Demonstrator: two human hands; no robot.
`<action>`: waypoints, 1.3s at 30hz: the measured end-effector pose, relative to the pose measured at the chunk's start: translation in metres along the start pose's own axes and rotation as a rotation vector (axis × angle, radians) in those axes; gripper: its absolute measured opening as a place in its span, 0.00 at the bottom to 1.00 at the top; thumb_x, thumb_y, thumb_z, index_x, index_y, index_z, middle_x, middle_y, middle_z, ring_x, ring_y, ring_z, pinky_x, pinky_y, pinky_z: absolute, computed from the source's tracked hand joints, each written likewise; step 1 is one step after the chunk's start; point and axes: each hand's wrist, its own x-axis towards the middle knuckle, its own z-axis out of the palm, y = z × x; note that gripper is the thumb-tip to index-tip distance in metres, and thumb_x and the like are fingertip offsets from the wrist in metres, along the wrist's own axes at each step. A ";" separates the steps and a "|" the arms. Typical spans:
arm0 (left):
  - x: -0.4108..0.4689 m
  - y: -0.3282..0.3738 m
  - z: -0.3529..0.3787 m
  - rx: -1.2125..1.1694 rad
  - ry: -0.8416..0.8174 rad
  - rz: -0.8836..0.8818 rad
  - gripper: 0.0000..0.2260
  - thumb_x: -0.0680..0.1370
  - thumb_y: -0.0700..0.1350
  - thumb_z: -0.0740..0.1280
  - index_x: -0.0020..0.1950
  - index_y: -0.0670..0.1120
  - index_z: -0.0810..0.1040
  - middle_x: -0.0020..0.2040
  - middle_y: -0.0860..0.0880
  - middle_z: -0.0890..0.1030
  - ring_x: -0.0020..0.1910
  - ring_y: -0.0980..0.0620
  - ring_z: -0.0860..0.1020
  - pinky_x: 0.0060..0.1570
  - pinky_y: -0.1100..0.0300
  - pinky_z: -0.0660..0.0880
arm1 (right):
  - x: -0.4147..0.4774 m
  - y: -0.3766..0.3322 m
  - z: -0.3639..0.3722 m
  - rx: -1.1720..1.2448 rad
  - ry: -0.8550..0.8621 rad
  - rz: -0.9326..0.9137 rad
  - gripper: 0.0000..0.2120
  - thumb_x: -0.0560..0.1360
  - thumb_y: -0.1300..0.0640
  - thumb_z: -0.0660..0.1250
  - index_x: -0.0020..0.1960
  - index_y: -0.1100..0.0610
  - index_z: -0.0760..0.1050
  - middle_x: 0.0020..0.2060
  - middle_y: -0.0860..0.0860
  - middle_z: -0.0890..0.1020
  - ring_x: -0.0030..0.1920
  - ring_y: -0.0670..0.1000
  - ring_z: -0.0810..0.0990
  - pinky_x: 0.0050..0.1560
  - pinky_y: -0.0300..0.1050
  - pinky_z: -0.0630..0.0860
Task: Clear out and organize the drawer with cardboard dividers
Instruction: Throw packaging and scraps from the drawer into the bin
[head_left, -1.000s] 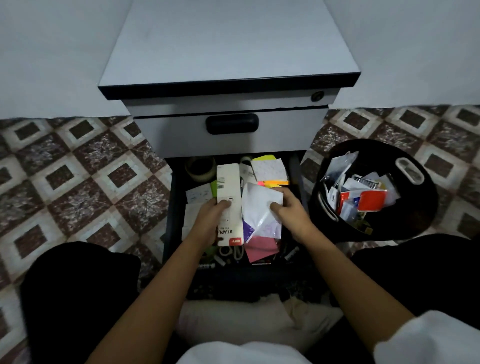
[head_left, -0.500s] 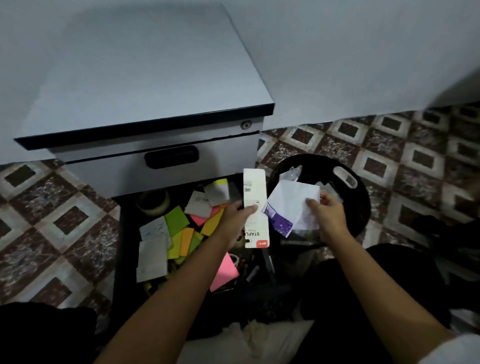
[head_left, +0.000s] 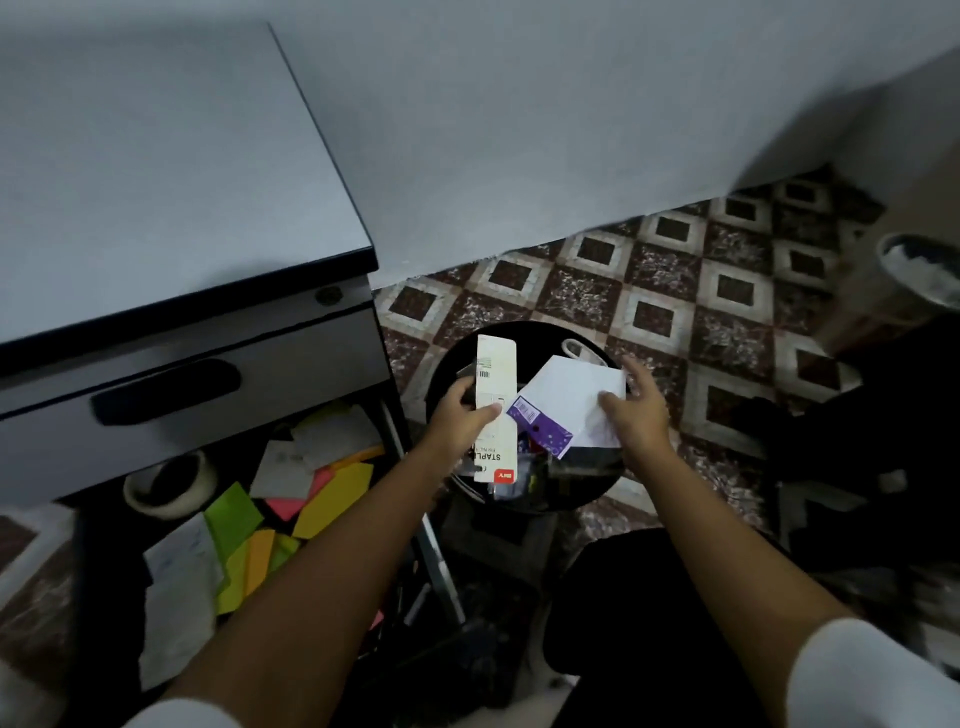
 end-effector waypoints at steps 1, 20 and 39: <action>0.005 -0.001 0.004 0.005 -0.004 -0.008 0.24 0.78 0.36 0.65 0.72 0.42 0.63 0.60 0.36 0.77 0.55 0.38 0.78 0.49 0.51 0.75 | 0.004 0.004 -0.001 0.000 0.011 0.016 0.26 0.76 0.70 0.62 0.71 0.57 0.65 0.62 0.58 0.73 0.54 0.59 0.76 0.50 0.48 0.74; 0.029 -0.006 0.001 0.122 0.019 -0.018 0.20 0.78 0.38 0.65 0.69 0.41 0.68 0.62 0.44 0.73 0.60 0.48 0.73 0.50 0.63 0.72 | 0.021 0.036 0.028 -0.386 -0.152 0.126 0.29 0.76 0.58 0.65 0.74 0.54 0.60 0.67 0.59 0.69 0.61 0.59 0.74 0.55 0.46 0.71; -0.117 -0.097 -0.151 0.041 0.318 -0.051 0.13 0.78 0.37 0.64 0.62 0.40 0.73 0.42 0.49 0.76 0.39 0.53 0.75 0.33 0.66 0.72 | -0.133 0.009 0.118 -0.436 -0.506 -0.124 0.17 0.73 0.61 0.68 0.61 0.59 0.74 0.53 0.54 0.79 0.51 0.51 0.77 0.48 0.38 0.70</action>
